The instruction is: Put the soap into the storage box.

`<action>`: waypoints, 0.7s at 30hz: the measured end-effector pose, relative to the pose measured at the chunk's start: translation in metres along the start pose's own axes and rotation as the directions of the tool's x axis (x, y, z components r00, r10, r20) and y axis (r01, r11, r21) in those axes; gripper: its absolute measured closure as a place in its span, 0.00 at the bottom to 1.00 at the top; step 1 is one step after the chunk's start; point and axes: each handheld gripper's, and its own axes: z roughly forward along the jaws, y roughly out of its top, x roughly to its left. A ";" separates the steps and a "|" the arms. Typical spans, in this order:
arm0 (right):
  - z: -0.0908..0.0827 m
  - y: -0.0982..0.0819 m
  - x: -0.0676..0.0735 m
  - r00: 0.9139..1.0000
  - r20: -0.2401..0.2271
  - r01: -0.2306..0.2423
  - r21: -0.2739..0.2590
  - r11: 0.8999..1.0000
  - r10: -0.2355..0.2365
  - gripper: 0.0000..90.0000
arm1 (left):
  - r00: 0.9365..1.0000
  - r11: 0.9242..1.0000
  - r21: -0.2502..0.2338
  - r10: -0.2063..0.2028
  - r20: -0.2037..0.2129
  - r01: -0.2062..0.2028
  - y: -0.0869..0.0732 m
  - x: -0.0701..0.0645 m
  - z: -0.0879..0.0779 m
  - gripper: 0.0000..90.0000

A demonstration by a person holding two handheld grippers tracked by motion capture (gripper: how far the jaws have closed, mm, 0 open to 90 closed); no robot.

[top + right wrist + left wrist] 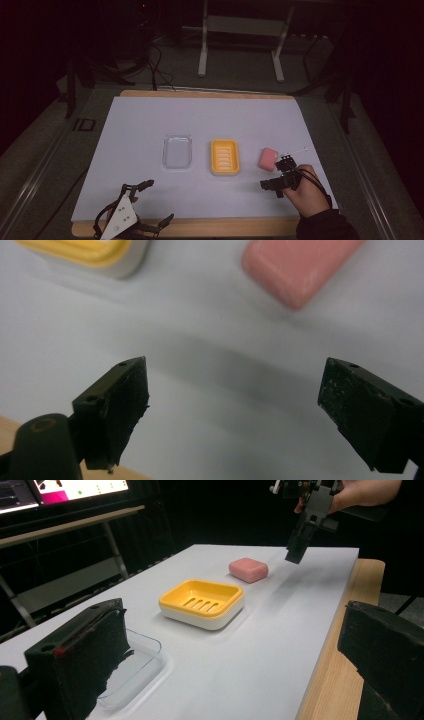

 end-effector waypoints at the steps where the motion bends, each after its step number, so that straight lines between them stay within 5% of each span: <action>1: 0.001 0.000 0.000 1.000 0.004 -0.014 0.021 1.000 0.014 0.15 | 1.000 1.000 0.000 0.000 0.000 0.000 0.000 0.000 0.000 0.01; 5: 0.007 0.001 0.002 0.997 0.049 -0.064 0.114 0.991 0.059 0.23 | 1.000 1.000 0.004 0.002 0.002 -0.002 0.000 0.000 0.000 0.00; 13: 0.011 0.005 0.002 0.984 0.038 -0.176 0.219 0.960 0.172 0.19 | 1.000 1.000 0.008 0.001 0.000 -0.001 0.000 0.000 0.001 0.01; 21: 0.014 0.010 0.004 0.974 0.060 -0.226 0.333 0.916 0.218 0.20 | 1.000 1.000 0.007 0.000 -0.003 0.000 -0.001 -0.001 0.001 0.01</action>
